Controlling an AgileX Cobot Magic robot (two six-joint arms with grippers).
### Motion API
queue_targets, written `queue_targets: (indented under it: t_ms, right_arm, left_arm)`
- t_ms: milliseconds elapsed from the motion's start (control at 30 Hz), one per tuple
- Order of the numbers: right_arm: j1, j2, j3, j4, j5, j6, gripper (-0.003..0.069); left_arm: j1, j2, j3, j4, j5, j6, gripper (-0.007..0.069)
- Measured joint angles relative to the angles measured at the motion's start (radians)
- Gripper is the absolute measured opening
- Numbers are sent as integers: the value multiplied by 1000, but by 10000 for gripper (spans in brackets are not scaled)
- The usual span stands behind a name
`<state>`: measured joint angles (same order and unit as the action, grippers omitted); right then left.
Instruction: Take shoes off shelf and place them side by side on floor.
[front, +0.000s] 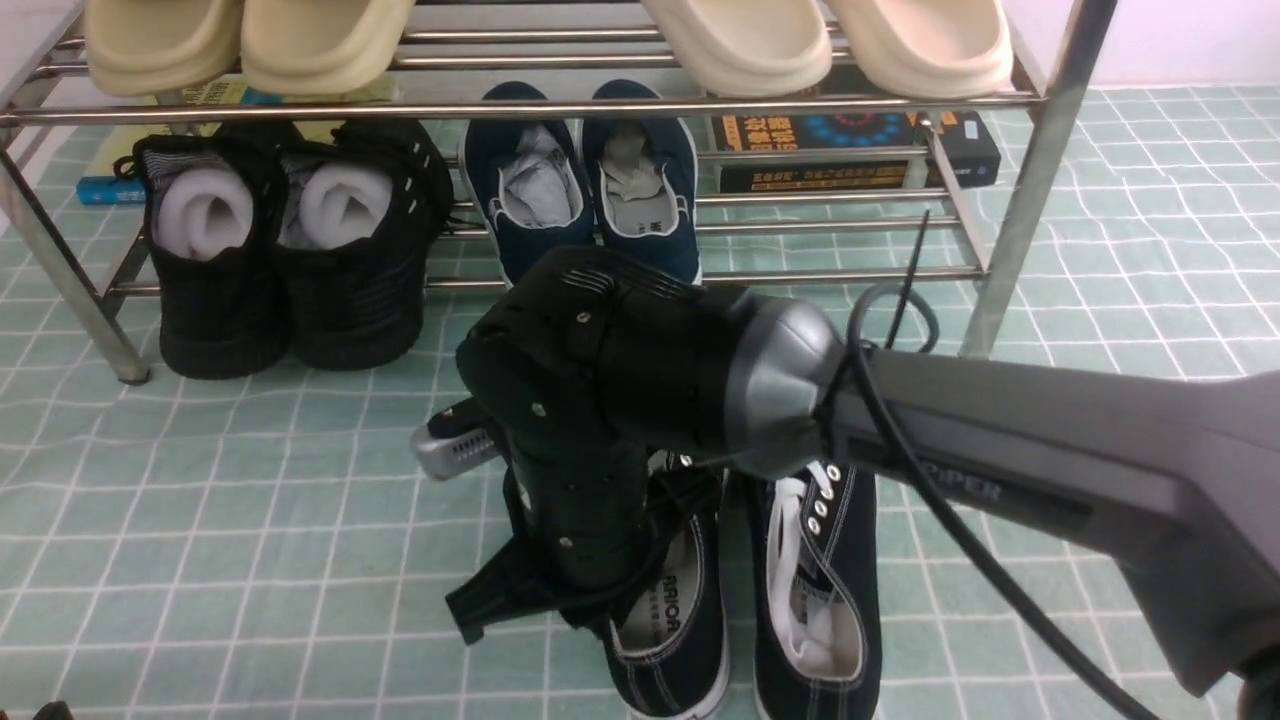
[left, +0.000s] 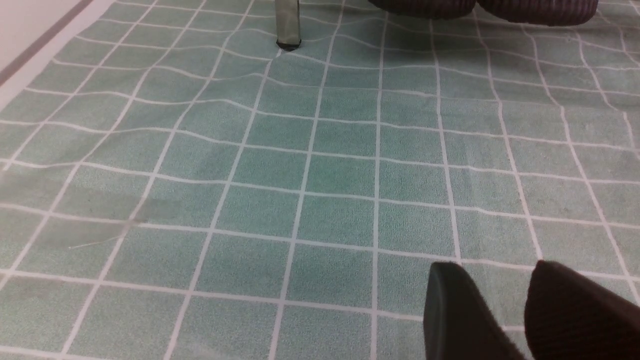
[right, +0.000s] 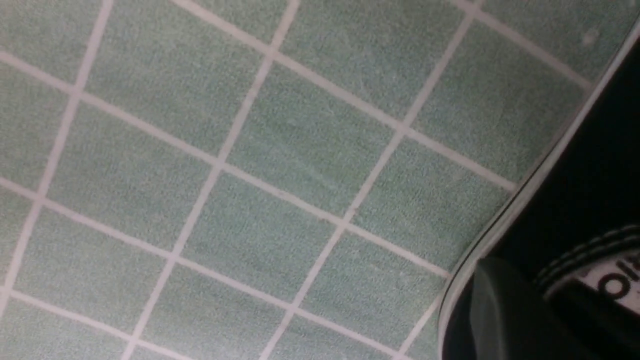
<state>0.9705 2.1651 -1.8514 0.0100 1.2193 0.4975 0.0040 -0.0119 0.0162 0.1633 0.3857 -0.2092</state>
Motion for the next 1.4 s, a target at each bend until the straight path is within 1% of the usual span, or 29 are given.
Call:
queue_targets:
  t_ms: [67,333,433,500,533,600,700,733,767,800,900,967,1033,1067,1100,1133,1200,1233,1267,1333,1400]
  right_arm:
    - [0,-3,-17,0,4,3,-1]
    - [0,-26,-47,16,18,7,0]
    - [0,-25,-48,16,20,7,10]
    - [0,-22,-48,16,20,7,29]
    - [0,-19,-48,17,20,7,41]
    - [1,-17,-48,19,20,7,90]
    - [1,-19,-52,31,17,4,188]
    - [1,-20,-56,36,17,1,202]
    - [1,-24,-69,42,17,-13,245]
    - [1,-32,-82,47,16,-34,273]
    - [1,-76,-113,63,16,-113,297]
    - [0,-123,-121,63,16,-161,284]
    - [-7,-195,-125,64,20,-217,244]
    - [-8,-195,-125,64,20,-217,244]
    - [-16,-246,-126,64,21,-262,204]
    - [-22,-269,-126,64,21,-273,185]
    - [-53,-374,-118,62,23,-337,91]
    - [-62,-409,-103,60,23,-351,71]
    - [-73,-456,-82,57,25,-364,31]
    - [-94,-555,-29,52,27,-385,-8]
    - [-109,-662,51,47,29,-402,-15]
  left_arm:
    - [0,0,0,0,0,0,242]
    - [0,0,0,0,0,0,242]
    - [0,0,0,0,0,0,242]
    - [0,0,0,0,0,0,242]
    - [0,0,0,0,0,0,242]
    - [0,0,0,0,0,0,242]
    - [0,0,0,0,0,0,242]
    - [0,0,0,0,0,0,242]
    - [0,0,0,0,0,0,242]
    - [0,0,0,0,0,0,242]
    - [0,0,0,0,0,0,242]
    - [0,0,0,0,0,0,242]
    - [0,0,0,-1,0,0,242]
    - [0,0,0,-1,0,0,242]
    - [0,0,0,-1,0,0,242]
    - [0,0,0,-1,0,0,242]
    - [0,0,0,-1,0,0,242]
    - [0,0,0,-1,0,0,242]
    - [0,0,0,-1,0,0,242]
    - [0,0,0,-1,0,0,242]
    - [0,0,0,-1,0,0,242]
